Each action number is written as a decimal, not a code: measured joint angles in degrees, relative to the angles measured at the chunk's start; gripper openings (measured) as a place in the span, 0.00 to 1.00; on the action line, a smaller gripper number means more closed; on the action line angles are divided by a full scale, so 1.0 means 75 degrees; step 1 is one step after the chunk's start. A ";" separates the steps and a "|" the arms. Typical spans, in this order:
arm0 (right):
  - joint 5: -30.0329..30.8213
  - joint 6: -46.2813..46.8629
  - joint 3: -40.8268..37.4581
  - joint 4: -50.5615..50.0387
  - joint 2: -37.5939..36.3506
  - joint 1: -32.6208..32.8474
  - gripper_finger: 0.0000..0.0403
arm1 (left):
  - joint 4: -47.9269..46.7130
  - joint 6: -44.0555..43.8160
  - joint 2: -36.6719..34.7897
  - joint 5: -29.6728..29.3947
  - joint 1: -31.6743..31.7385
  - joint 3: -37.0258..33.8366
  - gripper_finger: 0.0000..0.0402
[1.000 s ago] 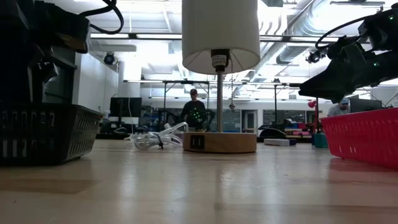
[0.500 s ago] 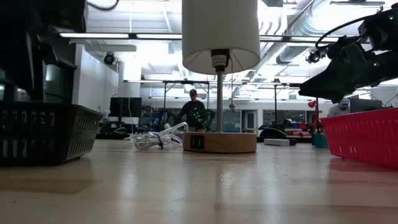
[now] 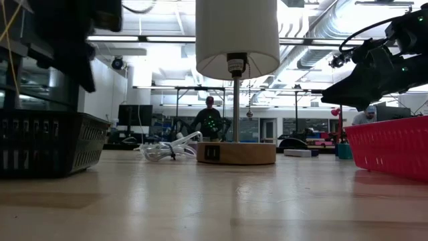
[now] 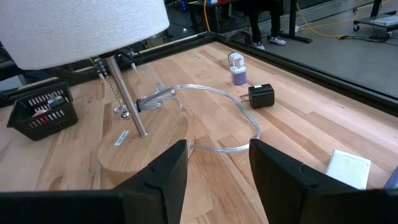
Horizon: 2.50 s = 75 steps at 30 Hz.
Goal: Pick & Place Office items
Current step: Put the purple charger adapter into the black bin
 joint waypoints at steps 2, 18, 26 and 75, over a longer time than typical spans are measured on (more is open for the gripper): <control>0.0000 0.0000 0.0000 0.0000 -0.0001 0.0000 0.40 | -0.0007 0.0493 0.0000 0.0260 0.0507 0.0000 0.44; -0.0002 0.0000 0.0003 0.0000 -0.0002 0.0001 0.40 | 0.0765 0.4441 -0.0020 0.2749 0.5234 -0.0452 0.44; -0.0002 0.0000 0.0001 0.0000 0.0000 0.0002 0.40 | 0.1160 0.5936 0.0039 0.3533 0.6834 -0.0453 0.44; 0.0001 0.0000 0.0000 0.0000 -0.0002 0.0002 0.40 | 0.4766 0.9633 0.2570 0.4007 0.8335 0.0457 0.59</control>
